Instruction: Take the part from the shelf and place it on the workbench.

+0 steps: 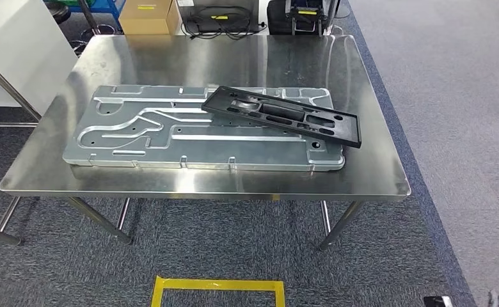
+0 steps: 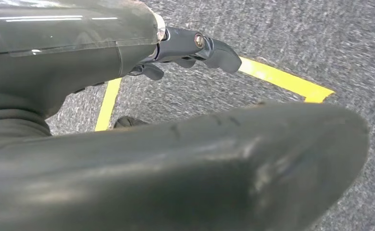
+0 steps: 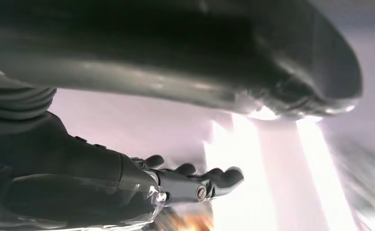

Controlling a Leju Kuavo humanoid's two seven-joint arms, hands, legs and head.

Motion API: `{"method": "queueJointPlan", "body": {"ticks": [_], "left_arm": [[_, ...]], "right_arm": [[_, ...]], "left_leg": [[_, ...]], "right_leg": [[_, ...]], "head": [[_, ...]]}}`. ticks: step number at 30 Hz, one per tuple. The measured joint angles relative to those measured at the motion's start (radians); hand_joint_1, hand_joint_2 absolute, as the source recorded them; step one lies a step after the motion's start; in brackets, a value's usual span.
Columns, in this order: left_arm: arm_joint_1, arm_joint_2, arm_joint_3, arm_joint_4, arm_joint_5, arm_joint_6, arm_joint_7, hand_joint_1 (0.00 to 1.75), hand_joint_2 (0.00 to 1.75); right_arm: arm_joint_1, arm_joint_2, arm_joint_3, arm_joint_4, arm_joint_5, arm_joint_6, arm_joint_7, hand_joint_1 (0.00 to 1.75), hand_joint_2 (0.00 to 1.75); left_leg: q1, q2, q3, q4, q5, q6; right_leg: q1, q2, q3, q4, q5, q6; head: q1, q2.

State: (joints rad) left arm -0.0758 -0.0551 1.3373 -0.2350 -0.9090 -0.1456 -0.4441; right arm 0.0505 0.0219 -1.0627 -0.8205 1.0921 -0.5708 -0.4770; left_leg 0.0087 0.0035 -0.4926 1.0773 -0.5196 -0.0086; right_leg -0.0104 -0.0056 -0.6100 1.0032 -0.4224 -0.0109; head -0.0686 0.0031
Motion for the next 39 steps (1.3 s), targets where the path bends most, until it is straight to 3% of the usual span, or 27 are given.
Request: {"method": "queueJointPlan", "body": {"ticks": [2, 4, 5, 7, 9, 10, 11, 12, 14, 16, 17, 18, 20, 21, 22, 24, 25, 26, 27, 28, 30, 32, 33, 35, 36, 37, 39], "left_arm": [[0.002, -0.007, 0.002, 0.0, -0.007, 0.001, -0.003, 0.0, 0.0], [0.007, -0.016, 0.002, 0.002, -0.021, 0.001, 0.0, 0.0, 0.0], [0.009, -0.02, 0.001, 0.003, -0.029, -0.001, 0.005, 0.0, 0.0], [0.011, -0.028, -0.001, 0.007, -0.045, -0.004, 0.019, 0.0, 0.0], [0.011, -0.034, -0.004, 0.008, -0.058, -0.005, 0.034, 0.0, 0.0], [0.01, -0.037, -0.005, 0.008, -0.064, -0.005, 0.041, 0.0, 0.0], [0.008, -0.04, -0.007, 0.009, -0.068, -0.005, 0.048, 0.0, 0.0], [0.007, -0.042, -0.009, 0.01, -0.071, -0.005, 0.053, 0.0, 0.0], [0.005, -0.047, -0.013, 0.01, -0.076, -0.004, 0.064, 0.0, 0.0], [0.002, -0.051, -0.018, 0.011, -0.081, -0.003, 0.076, 0.0, 0.0], [0.001, -0.053, -0.021, 0.011, -0.084, -0.002, 0.081, 0.0, 0.0], [-0.001, -0.055, -0.023, 0.012, -0.085, -0.002, 0.084, 0.0, 0.0], [-0.002, -0.058, -0.026, 0.013, -0.086, -0.001, 0.087, 0.0, 0.0], [-0.001, -0.058, -0.027, 0.013, -0.087, -0.001, 0.088, 0.0, 0.0], [-0.001, -0.059, -0.027, 0.014, -0.086, -0.001, 0.088, 0.0, 0.0], [-0.001, -0.061, -0.027, 0.014, -0.086, -0.001, 0.088, 0.0, 0.0], [-0.002, -0.062, -0.028, 0.014, -0.086, 0.0, 0.088, 0.0, 0.0], [-0.002, -0.063, -0.028, 0.014, -0.086, 0.002, 0.088, 0.0, 0.0], [-0.003, -0.064, -0.029, 0.014, -0.087, 0.004, 0.088, 0.0, 0.0], [-0.004, -0.065, -0.029, 0.014, -0.088, 0.007, 0.088, 0.0, 0.0], [-0.008, -0.065, -0.029, 0.014, -0.091, 0.01, 0.088, 0.0, 0.0], [-0.011, -0.065, -0.03, 0.014, -0.095, 0.011, 0.087, 0.0, 0.0], [-0.012, -0.065, -0.03, 0.014, -0.096, 0.011, 0.087, 0.0, 0.0], [-0.014, -0.066, -0.031, 0.015, -0.098, 0.012, 0.087, 0.0, 0.0], [-0.015, -0.067, -0.031, 0.015, -0.099, 0.013, 0.087, 0.0, 0.0], [-0.015, -0.068, -0.032, 0.015, -0.099, 0.014, 0.087, 0.0, 0.0], [-0.015, -0.068, -0.033, 0.016, -0.1, 0.015, 0.086, 0.0, 0.0]], "right_arm": [[-0.023, 0.004, -0.038, 0.164, 0.021, 0.067, 0.181, 0.0, 0.0], [-0.039, 0.014, -0.072, 0.293, 0.031, 0.153, 0.349, 0.0, 0.0], [-0.045, 0.021, -0.086, 0.344, 0.036, 0.199, 0.416, 0.0, 0.0], [-0.057, 0.033, -0.104, 0.423, 0.044, 0.29, 0.517, 0.0, 0.0], [-0.071, 0.045, -0.118, 0.481, 0.047, 0.368, 0.589, 0.0, 0.0], [-0.079, 0.05, -0.124, 0.502, 0.047, 0.396, 0.615, 0.0, 0.0], [-0.086, 0.056, -0.13, 0.52, 0.047, 0.417, 0.635, 0.0, 0.0], [-0.091, 0.06, -0.135, 0.534, 0.047, 0.432, 0.65, 0.0, 0.0], [-0.099, 0.065, -0.141, 0.553, 0.046, 0.453, 0.662, 0.0, 0.0], [-0.106, 0.068, -0.147, 0.564, 0.041, 0.483, 0.648, 0.0, 0.0], [-0.108, 0.068, -0.15, 0.568, 0.037, 0.501, 0.635, 0.0, 0.0], [-0.11, 0.069, -0.152, 0.571, 0.035, 0.515, 0.619, 0.0, 0.44], [-0.113, 0.07, -0.157, 0.576, 0.033, 0.536, 0.587, 0.0, 0.44], [-0.114, 0.07, -0.159, 0.578, 0.031, 0.545, 0.57, 0.0, 0.44], [-0.115, 0.07, -0.16, 0.579, 0.027, 0.552, 0.555, 0.0, 0.0], [-0.116, 0.07, -0.164, 0.58, 0.019, 0.562, 0.534, 0.0, 0.0], [-0.116, 0.069, -0.167, 0.58, 0.015, 0.565, 0.526, 0.0, 0.0], [-0.116, 0.069, -0.171, 0.58, 0.011, 0.568, 0.519, 0.0, 0.0], [-0.117, 0.069, -0.174, 0.58, 0.006, 0.571, 0.512, 0.0, 0.0], [-0.118, 0.068, -0.178, 0.58, 0.002, 0.571, 0.507, 0.0, 0.0], [-0.123, 0.068, -0.185, 0.58, -0.006, 0.569, 0.5, 0.0, 0.0], [-0.126, 0.068, -0.19, 0.581, -0.01, 0.565, 0.496, 0.0, 0.0], [-0.126, 0.068, -0.191, 0.581, -0.011, 0.563, 0.494, 0.0, 0.0], [-0.123, 0.068, -0.195, 0.582, -0.013, 0.557, 0.49, 0.0, 0.0], [-0.121, 0.068, -0.197, 0.582, -0.013, 0.554, 0.487, 0.0, 0.0], [-0.12, 0.067, -0.199, 0.583, -0.013, 0.553, 0.485, 0.0, 0.0], [-0.122, 0.067, -0.201, 0.585, -0.013, 0.553, 0.48, 0.0, 0.0]], "left_leg": [[-0.006, -0.001, 0.06, -0.099, -0.015, 0.009], [-0.006, 0.001, 0.059, -0.118, -0.008, 0.018], [-0.005, 0.003, 0.052, -0.121, 0.002, 0.026], [-0.001, 0.01, 0.034, -0.126, 0.023, 0.042], [-0.003, 0.015, 0.008, -0.12, 0.041, 0.048], [-0.004, 0.016, -0.007, -0.116, 0.05, 0.048], [-0.004, 0.018, -0.023, -0.111, 0.058, 0.046], [-0.003, 0.018, -0.039, -0.104, 0.065, 0.044], [-0.001, 0.017, -0.065, -0.088, 0.074, 0.037], [-0.001, 0.017, -0.085, -0.071, 0.081, 0.026], [-0.002, 0.018, -0.093, -0.066, 0.086, 0.02], [-0.003, 0.018, -0.098, -0.065, 0.093, 0.013], [-0.003, 0.014, -0.111, -0.06, 0.095, 0.0], [-0.002, 0.012, -0.121, -0.042, 0.074, -0.005], [-0.001, 0.009, -0.135, -0.007, 0.036, -0.009], [0.003, 0.006, -0.165, 0.114, -0.062, -0.015], [0.003, 0.006, -0.175, 0.175, -0.093, -0.017], [0.004, 0.006, -0.173, 0.215, -0.099, -0.017], [0.004, 0.006, -0.157, 0.222, -0.083, -0.017], [0.004, 0.003, -0.124, 0.193, -0.053, -0.014], [0.003, -0.026, -0.019, 0.055, -0.012, -0.003], [0.001, -0.06, 0.064, -0.076, -0.024, 0.008], [-0.001, -0.066, 0.078, -0.106, -0.033, 0.013], [-0.002, -0.046, 0.068, -0.115, -0.022, 0.024], [0.0, -0.035, 0.059, -0.116, -0.012, 0.033], [0.001, -0.022, 0.048, -0.118, 0.0, 0.042], [0.0, 0.001, 0.02, -0.117, 0.022, 0.053]], "right_leg": [[0.0, 0.001, -0.006, -0.001, 0.016, 0.009], [-0.001, 0.002, -0.009, -0.004, 0.029, 0.02], [-0.002, 0.004, -0.013, 0.002, 0.02, 0.026], [-0.004, 0.006, -0.035, 0.062, -0.051, 0.033], [-0.006, 0.006, -0.069, 0.189, -0.148, 0.039], [-0.007, 0.006, -0.079, 0.248, -0.171, 0.043], [-0.009, 0.006, -0.076, 0.281, -0.169, 0.046], [-0.012, 0.006, -0.056, 0.277, -0.147, 0.049], [-0.018, 0.006, 0.029, 0.172, -0.096, 0.051], [-0.014, 0.007, 0.107, 0.046, -0.09, 0.046], [-0.011, 0.007, 0.124, 0.011, -0.098, 0.042], [-0.007, 0.008, 0.128, -0.002, -0.102, 0.038], [-0.01, 0.006, 0.116, -0.01, -0.095, 0.025], [-0.013, 0.004, 0.107, -0.014, -0.087, 0.015], [-0.015, 0.002, 0.097, -0.017, -0.078, 0.005], [-0.012, 0.002, 0.075, -0.016, -0.059, -0.006], [-0.01, 0.003, 0.063, -0.015, -0.05, -0.006], [-0.008, 0.005, 0.05, -0.013, -0.041, -0.006], [-0.007, 0.009, 0.037, -0.01, -0.032, -0.004], [-0.007, 0.015, 0.023, -0.007, -0.023, -0.002], [-0.006, 0.03, 0.0, 0.0, -0.005, 0.006], [-0.005, 0.045, -0.014, 0.003, 0.015, 0.016], [-0.006, 0.052, -0.019, 0.001, 0.026, 0.023], [-0.006, 0.064, -0.027, -0.002, 0.042, 0.036], [-0.006, 0.06, -0.035, 0.008, 0.026, 0.041], [-0.007, 0.049, -0.045, 0.035, -0.01, 0.045], [-0.01, 0.023, -0.073, 0.148, -0.12, 0.05]], "head": [[0.0, 0.0], [0.0, 0.0], [0.0, 0.0], [0.001, 0.0], [0.001, 0.0], [0.001, 0.0], [0.001, 0.0], [0.001, 0.0], [0.001, 0.0], [0.0, 0.0], [0.0, 0.0], [0.0, 0.0], [0.0, 0.0], [0.0, 0.0], [0.0, 0.0], [0.0, 0.0], [0.0, 0.0], [0.0, 0.0], [0.0, 0.0], [0.0, 0.0], [0.0, 0.0], [0.0, 0.0], [0.0, 0.0], [0.0, 0.0], [0.001, 0.0], [0.001, 0.0], [0.001, 0.0]]}}
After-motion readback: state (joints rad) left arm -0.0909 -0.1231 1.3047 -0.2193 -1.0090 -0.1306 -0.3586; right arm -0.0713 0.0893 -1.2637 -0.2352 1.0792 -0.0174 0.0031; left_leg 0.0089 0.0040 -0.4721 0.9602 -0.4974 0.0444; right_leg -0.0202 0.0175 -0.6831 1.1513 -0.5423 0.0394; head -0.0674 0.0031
